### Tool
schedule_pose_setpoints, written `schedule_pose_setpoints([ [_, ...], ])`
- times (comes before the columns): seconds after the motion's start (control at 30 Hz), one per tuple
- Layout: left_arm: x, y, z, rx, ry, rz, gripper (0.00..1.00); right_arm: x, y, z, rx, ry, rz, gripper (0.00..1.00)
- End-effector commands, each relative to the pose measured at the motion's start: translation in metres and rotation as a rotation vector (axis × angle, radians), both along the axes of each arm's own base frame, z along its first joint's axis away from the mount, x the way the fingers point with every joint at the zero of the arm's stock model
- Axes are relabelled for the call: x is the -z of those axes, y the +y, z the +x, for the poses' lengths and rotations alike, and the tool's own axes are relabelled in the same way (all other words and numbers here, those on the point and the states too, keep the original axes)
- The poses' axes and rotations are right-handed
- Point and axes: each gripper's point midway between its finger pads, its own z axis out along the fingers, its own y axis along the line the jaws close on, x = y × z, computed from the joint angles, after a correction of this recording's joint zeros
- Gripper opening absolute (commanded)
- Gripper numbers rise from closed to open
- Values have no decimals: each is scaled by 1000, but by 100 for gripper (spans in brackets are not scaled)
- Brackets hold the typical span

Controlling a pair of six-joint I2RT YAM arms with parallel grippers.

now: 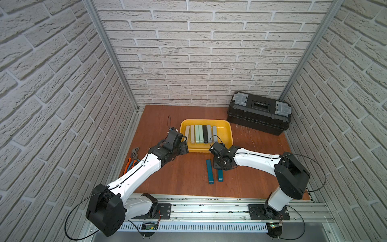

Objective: Put the pruning pliers into the storage box
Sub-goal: Pick up the pruning pliers from the center of the board, then place the pruning pliers in the storage box.

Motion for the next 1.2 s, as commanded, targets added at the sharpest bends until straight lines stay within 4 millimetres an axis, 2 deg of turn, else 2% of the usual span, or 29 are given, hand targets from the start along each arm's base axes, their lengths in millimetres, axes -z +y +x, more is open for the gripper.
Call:
schedule_pose_setpoints([
  [0.0,4,3,-1,-12,6,-2,68,-58,3,19,-89,-122,-16,20],
  [0.1,3,3,-1,-16,4,-6,68,-92,6,44,-129,-198,-38,20],
  [0.17,2,3,-1,-17,1,-9,68,-106,6,63,-132,-240,-28,20],
  [0.27,0,6,-2,-21,-1,-4,68,-119,4,95,-122,-289,-19,20],
  [0.4,-4,11,-3,-29,-7,13,68,-122,-4,141,-102,-320,-47,20],
  [0.57,-9,17,-3,-40,-11,22,68,-103,-12,188,-82,-301,-74,20],
  [0.63,-11,20,-3,-46,-15,21,68,-83,-17,204,-69,-273,-88,20],
  [0.73,-11,23,-3,-51,-9,26,68,-65,-24,222,-44,-245,-89,19],
  [0.93,-9,27,0,-58,3,24,68,-38,-36,242,-21,-214,-113,19],
  [1.17,-9,27,3,-59,7,21,68,-19,-43,251,-13,-192,-148,19],
])
